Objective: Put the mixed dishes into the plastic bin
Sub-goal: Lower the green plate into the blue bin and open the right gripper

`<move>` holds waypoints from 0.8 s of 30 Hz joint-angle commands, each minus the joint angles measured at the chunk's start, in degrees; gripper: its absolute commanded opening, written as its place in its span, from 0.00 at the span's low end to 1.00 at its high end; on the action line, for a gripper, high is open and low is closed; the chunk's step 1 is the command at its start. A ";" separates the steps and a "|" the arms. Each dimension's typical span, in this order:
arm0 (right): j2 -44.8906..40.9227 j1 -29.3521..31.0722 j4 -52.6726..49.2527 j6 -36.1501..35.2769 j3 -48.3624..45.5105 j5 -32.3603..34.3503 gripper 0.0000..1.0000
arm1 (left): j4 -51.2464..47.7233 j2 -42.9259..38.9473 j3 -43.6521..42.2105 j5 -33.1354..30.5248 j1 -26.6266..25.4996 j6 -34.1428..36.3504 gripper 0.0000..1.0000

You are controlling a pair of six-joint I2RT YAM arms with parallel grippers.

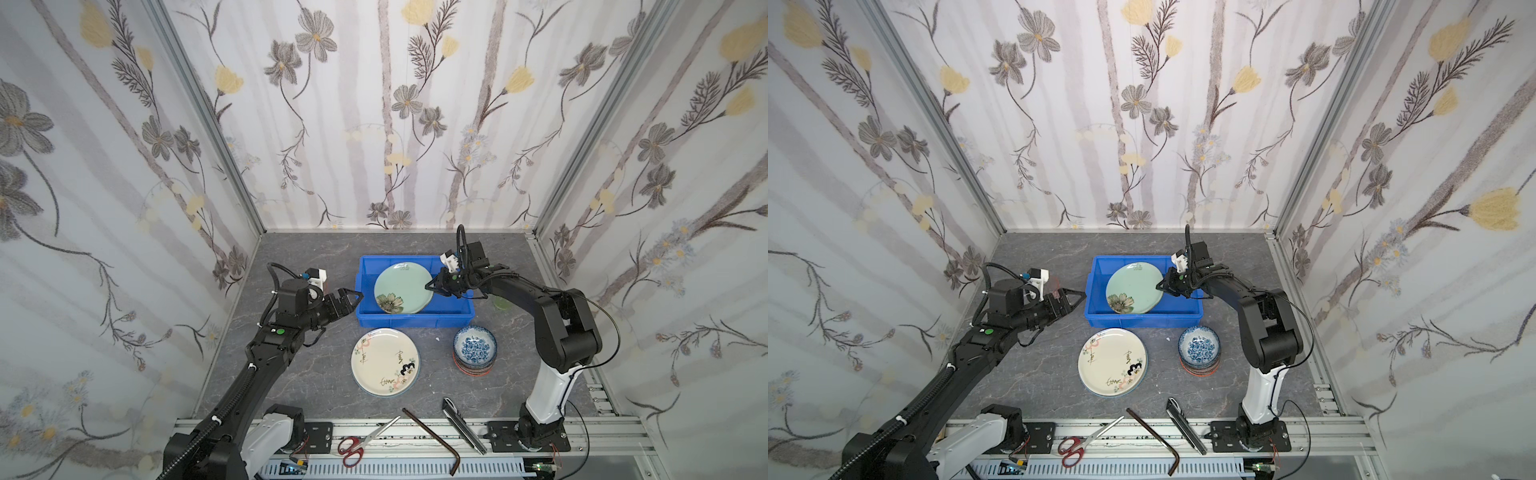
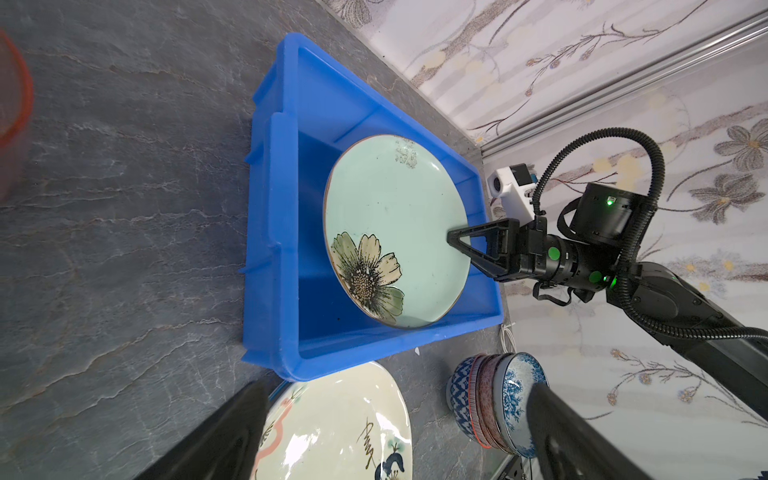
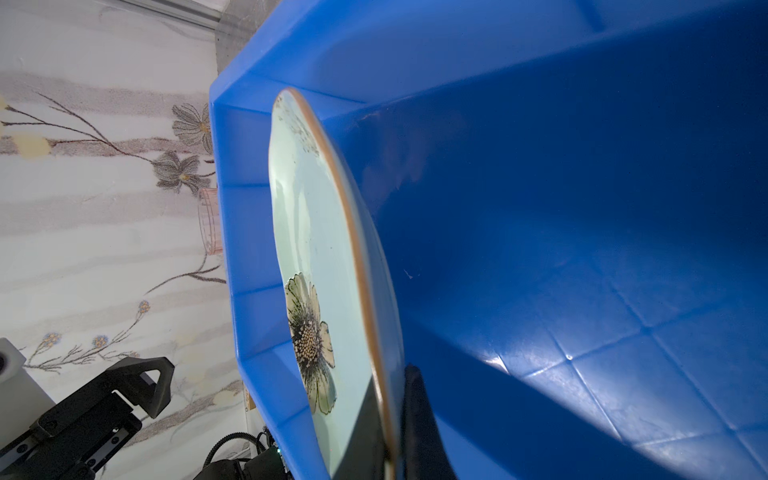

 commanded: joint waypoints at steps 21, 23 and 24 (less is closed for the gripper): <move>3.96 -0.42 1.87 -2.72 0.35 1.46 0.02 | 0.20 -0.69 -1.10 -0.16 0.06 0.55 1.00; 4.27 -0.38 1.74 -2.92 0.33 2.03 0.05 | 0.20 -0.70 -1.11 -0.16 0.06 0.54 1.00; 4.38 -0.42 1.68 -2.92 0.35 2.28 0.06 | 0.20 -0.69 -1.11 -0.16 0.06 0.58 1.00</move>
